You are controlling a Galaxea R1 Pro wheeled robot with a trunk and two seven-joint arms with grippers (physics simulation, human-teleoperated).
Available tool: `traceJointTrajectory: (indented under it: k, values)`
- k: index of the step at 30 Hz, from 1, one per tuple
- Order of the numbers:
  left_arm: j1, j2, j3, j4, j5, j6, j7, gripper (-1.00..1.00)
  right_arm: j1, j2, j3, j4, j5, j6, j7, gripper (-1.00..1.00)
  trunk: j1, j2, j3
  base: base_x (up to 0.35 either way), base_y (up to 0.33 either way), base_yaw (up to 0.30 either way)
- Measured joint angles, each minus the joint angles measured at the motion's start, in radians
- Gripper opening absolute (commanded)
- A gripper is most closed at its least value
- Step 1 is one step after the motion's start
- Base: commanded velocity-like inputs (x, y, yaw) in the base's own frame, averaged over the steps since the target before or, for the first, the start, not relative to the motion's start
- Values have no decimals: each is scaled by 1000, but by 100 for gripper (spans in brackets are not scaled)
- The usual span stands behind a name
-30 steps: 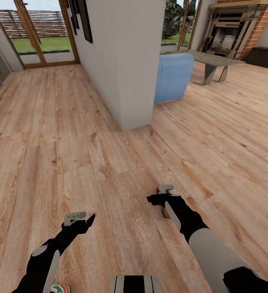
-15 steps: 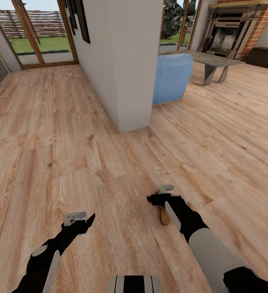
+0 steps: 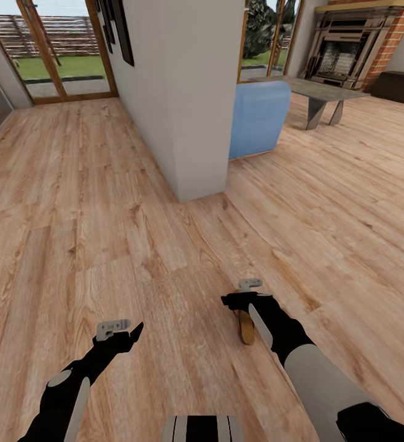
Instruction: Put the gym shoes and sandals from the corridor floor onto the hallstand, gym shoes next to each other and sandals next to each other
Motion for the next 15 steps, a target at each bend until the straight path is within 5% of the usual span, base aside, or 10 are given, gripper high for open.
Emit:
traceJointTrajectory:
  k: [8, 15]
  values:
    - [0, 0, 0, 1, -1, 0, 0, 100, -1, 0, 0, 0, 0, 0, 0, 100, 0, 0, 0, 202, 43, 0]
    - [0, -1, -1, 1, -1, 0, -1, 100, -1, 0, 0, 0, 0, 0, 0, 100, 0, 0, 0, 50, 5, 0]
